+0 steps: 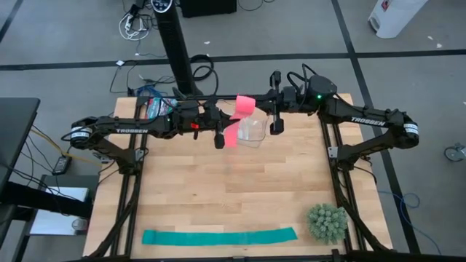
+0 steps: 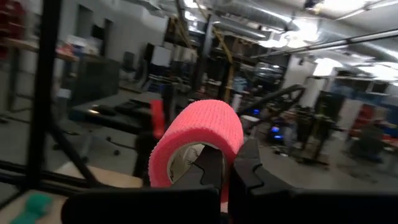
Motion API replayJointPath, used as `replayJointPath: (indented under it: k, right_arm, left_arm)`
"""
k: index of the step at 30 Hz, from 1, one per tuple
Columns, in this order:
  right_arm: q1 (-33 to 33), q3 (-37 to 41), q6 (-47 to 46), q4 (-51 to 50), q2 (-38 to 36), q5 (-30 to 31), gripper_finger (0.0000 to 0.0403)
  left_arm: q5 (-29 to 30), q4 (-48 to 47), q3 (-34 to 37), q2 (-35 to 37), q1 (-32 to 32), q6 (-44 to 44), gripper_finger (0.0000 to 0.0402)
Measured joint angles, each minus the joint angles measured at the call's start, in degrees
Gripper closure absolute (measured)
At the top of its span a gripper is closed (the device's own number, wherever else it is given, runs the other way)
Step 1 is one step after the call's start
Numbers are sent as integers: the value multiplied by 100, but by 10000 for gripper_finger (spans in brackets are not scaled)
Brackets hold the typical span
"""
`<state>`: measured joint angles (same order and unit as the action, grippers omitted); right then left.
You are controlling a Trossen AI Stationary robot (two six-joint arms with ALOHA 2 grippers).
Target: Roll bandage
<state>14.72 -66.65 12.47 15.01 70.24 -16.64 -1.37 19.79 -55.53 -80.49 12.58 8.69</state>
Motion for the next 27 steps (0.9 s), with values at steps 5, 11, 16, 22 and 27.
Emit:
replayJointPath:
  k: [5, 11, 16, 22, 27]
  right_arm:
    - [-35, 0, -376, -100, 0, -406, 403]
    - [-322, 0, -381, -585, 45, -461, 403]
    - [-534, 0, -361, -767, 276, -460, 403]
    - [-577, 2, -427, -1261, 555, -462, 403]
    - [-577, 4, -543, -1633, 660, -460, 403]
  left_arm:
    - [-4, 13, 0, 0, 100, 19, 397]
    - [8, 143, 0, 0, 166, 190, 397]
    - [11, 339, 0, 0, 168, 322, 396]
    - [20, 236, 2, 60, 168, 483, 395]
    - [-31, 188, 0, 156, 168, 603, 395]
